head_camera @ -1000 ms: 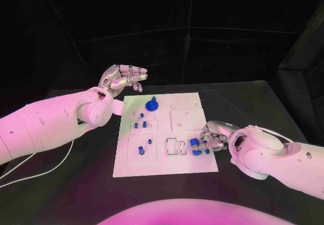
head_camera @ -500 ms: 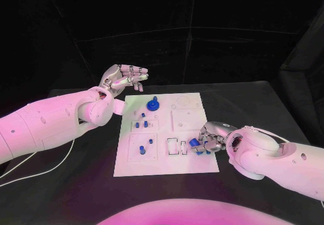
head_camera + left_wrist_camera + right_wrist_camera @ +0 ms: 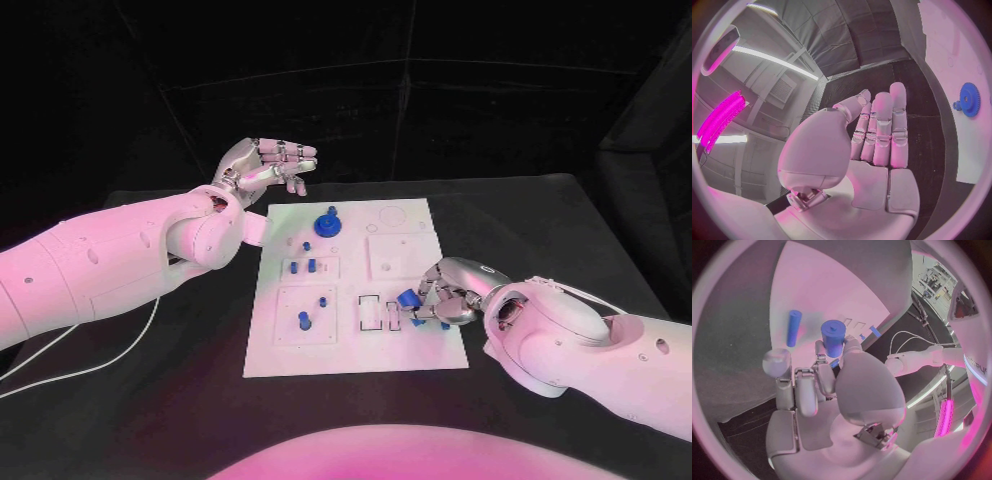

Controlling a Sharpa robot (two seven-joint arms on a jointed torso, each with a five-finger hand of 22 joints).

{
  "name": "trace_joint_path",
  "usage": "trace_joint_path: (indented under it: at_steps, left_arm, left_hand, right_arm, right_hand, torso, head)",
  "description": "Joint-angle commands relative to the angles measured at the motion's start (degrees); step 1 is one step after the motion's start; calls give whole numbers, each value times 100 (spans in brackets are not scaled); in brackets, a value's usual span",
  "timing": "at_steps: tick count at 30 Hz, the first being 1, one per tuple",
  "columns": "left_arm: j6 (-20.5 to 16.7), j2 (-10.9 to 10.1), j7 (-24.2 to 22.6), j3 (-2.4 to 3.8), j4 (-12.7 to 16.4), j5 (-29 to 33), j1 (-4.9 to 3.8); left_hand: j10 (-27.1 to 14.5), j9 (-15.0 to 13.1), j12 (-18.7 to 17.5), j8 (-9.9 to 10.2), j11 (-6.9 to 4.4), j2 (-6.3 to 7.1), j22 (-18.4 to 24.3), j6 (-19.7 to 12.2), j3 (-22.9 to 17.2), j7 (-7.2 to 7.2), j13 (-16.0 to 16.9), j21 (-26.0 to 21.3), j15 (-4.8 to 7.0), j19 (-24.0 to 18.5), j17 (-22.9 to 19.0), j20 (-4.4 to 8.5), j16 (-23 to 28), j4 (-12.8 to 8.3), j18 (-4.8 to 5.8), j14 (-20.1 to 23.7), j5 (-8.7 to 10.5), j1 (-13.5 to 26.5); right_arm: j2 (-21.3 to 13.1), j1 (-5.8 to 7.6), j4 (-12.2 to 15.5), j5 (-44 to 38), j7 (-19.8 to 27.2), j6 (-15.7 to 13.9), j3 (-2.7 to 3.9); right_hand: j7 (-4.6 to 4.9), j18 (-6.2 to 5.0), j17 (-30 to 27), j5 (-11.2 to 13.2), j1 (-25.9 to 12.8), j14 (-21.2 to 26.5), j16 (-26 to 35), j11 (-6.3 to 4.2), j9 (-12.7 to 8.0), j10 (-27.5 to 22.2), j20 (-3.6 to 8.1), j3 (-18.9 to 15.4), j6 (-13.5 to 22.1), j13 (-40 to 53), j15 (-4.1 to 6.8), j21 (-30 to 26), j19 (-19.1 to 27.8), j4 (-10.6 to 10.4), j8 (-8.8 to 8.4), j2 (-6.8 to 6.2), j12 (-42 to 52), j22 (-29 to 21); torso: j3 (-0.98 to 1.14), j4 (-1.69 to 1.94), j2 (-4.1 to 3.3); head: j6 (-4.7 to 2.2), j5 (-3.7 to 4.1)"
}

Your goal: Assemble the parts on the task board

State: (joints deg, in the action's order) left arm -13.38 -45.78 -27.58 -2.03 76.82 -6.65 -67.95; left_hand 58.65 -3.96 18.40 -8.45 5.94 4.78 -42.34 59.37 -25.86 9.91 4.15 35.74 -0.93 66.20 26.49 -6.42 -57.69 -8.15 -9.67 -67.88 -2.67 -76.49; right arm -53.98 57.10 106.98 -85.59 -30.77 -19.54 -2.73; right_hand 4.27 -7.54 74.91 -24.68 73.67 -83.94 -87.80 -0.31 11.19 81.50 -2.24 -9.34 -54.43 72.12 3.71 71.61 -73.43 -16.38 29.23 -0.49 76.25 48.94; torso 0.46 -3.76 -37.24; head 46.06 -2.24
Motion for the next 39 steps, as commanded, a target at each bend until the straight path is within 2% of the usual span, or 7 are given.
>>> trace_joint_path:
  at_steps: [1, 13, 16, 23, 34, 38, 39]
  left_arm:
    - [66, 2, -40, 4, 8, 14, -9]
    - [93, -4, -25, 3, 23, 14, -9]
    - [98, -2, -24, 3, 25, 14, -10]
    - [107, 12, -18, 3, 25, 14, -10]
    - [110, 17, -11, 3, 28, 14, -11]
    - [108, 18, -9, 3, 29, 14, -11]
    - [109, 17, -8, 3, 30, 14, -11]
  left_hand:
    - [-28, -7, 17, -18, 2, -40, -5, 2, 29, -39, -7, -39, -1, -46, -8, -10, -8, 14, -79, 57, -26, 35]
    - [-64, -2, 22, -22, 10, -42, -1, -16, 49, -32, -13, -47, -9, -54, -12, -16, -14, 31, -76, 65, -26, 71]
    - [-64, -2, 22, -22, 10, -42, -1, -16, 49, -32, -13, -47, -9, -54, -12, -16, -14, 31, -76, 65, -26, 71]
    - [-76, 0, 24, -20, 12, -38, 1, -28, 54, -28, -14, -49, -11, -56, -13, -18, -16, 32, -76, 67, -26, 77]
    - [-83, 2, 25, -18, 14, -35, 2, -35, 58, -26, -15, -51, -12, -57, -14, -19, -18, 32, -76, 68, -27, 80]
    - [-89, 3, 26, -17, 15, -34, 2, -42, 59, -24, -15, -52, -13, -57, -15, -20, -19, 30, -76, 69, -27, 81]
    - [-89, 3, 26, -17, 15, -34, 2, -42, 59, -24, -15, -52, -13, -57, -15, -20, -19, 30, -76, 69, -27, 81]
  right_arm:
    - [17, 12, 120, 273, 237, -609, 5]
    - [452, 14, -13, 563, -78, -6, 7]
    - [571, 15, -85, 585, -206, 115, 7]
    - [783, 15, -238, 603, -373, 107, 8]
    - [974, 16, -397, 469, -609, 71, 9]
    - [1038, 16, -448, 422, -644, 32, 9]
    - [1061, 16, -462, 410, -652, 26, 9]
  right_hand:
    - [-12, 48, 967, -29, 21, -503, -24, 3, 18, 36, -10, -9, -60, 12, 29, 29, -46, 1, 21, 92, 19, 10]
    - [-21, 53, 1032, -53, -115, -515, -49, -6, 29, 65, 3, -64, -93, 53, 38, 48, -66, -29, 4, 225, 23, 38]
    - [-32, 54, 1046, 5, -223, -517, -55, -13, 41, 72, 8, -123, -121, 61, 44, 53, -69, -31, 1, 269, 13, 44]
    - [-106, 51, 1041, 99, -439, -514, -52, -71, 113, 72, 39, -247, -294, 44, 86, 52, -66, -30, 81, 388, -44, 43]
    - [-151, 49, 1030, 313, -512, -511, -46, -112, 179, 69, 76, -386, -365, 23, 123, 37, -56, -26, 146, 364, -105, 24]
    - [-157, 48, 1019, 533, -535, -508, -40, -118, 211, 62, 86, -465, -355, 6, 131, 27, -50, -24, 170, 345, -145, 14]
    - [-156, 47, 1012, 671, -568, -506, -37, -117, 224, 56, 87, -508, -346, -5, 131, 19, -45, -28, 179, 342, -166, 3]
  torso:
    - [-3, 5, -4]
    - [-9, 18, -7]
    - [-3, 9, -5]
    - [0, 9, -6]
    - [2, -2, -6]
    - [0, -3, -5]
    - [0, -4, -7]
  head:
    - [-5, -14]
    - [13, -75]
    - [18, -99]
    - [10, -86]
    - [7, -102]
    - [6, -101]
    - [3, -103]
